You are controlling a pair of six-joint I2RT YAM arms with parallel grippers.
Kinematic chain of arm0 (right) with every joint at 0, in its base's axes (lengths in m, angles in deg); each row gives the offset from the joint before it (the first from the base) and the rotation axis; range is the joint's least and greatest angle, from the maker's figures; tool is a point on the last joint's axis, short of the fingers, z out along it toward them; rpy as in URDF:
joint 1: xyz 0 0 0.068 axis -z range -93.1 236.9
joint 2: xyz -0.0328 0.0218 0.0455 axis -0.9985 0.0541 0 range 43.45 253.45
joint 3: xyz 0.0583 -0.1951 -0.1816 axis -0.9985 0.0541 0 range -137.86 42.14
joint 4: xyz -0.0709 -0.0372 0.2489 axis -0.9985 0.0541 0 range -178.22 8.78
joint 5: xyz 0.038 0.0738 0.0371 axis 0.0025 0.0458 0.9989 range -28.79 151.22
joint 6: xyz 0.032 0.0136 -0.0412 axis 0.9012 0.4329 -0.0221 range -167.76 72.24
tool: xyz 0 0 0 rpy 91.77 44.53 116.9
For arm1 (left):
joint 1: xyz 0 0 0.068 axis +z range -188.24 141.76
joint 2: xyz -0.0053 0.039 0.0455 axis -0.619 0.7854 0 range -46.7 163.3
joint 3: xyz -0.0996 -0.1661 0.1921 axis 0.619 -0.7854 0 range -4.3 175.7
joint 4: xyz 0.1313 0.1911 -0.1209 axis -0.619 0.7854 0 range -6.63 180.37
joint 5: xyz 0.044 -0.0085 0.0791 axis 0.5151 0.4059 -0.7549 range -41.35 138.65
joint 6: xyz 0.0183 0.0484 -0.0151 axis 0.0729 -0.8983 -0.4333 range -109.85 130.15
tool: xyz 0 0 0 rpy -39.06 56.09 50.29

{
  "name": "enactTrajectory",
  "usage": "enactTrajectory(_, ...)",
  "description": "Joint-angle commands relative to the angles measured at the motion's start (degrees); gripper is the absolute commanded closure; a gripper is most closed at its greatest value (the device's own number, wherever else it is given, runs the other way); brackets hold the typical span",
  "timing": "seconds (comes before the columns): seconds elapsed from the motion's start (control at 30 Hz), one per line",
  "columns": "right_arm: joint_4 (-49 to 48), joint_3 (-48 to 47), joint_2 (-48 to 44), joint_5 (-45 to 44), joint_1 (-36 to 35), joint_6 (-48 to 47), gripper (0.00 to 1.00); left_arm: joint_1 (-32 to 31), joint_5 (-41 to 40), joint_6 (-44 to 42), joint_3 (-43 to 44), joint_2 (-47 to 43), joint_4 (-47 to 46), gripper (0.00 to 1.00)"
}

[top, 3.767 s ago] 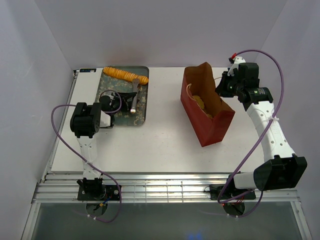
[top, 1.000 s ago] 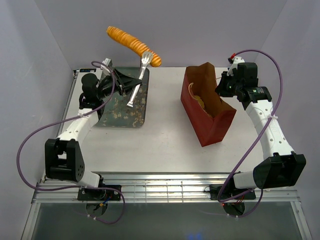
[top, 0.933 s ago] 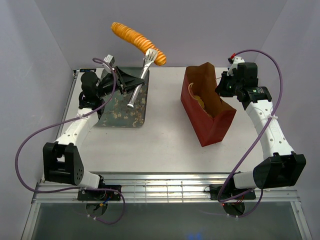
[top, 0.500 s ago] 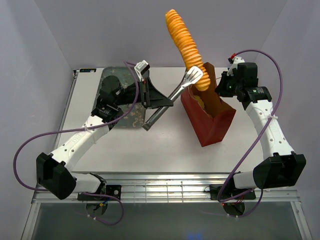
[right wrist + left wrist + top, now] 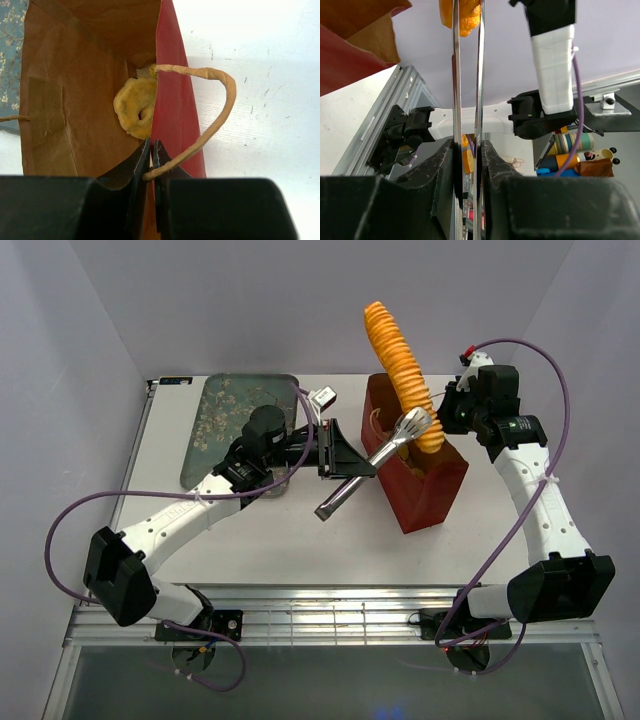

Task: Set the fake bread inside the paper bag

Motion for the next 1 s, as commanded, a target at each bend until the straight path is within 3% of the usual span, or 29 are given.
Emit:
enactTrajectory(0.0, -1.03, -0.24, -1.51, -0.61, -0.07, 0.21, 0.88, -1.68, -1.76, -1.75, 0.98, 0.27, -1.03, 0.81)
enactTrajectory(0.53, -0.85, 0.9, -2.57, -1.58, -0.07, -0.4, 0.88, -2.47, -5.45, -3.15, -2.71, 2.38, -1.91, 0.8)
enactTrajectory(0.97, -1.37, 0.9, -2.39, -1.14, -0.07, -0.4, 0.88, -3.61, -13.63, -11.68, 2.13, 5.55, 9.42, 0.8)
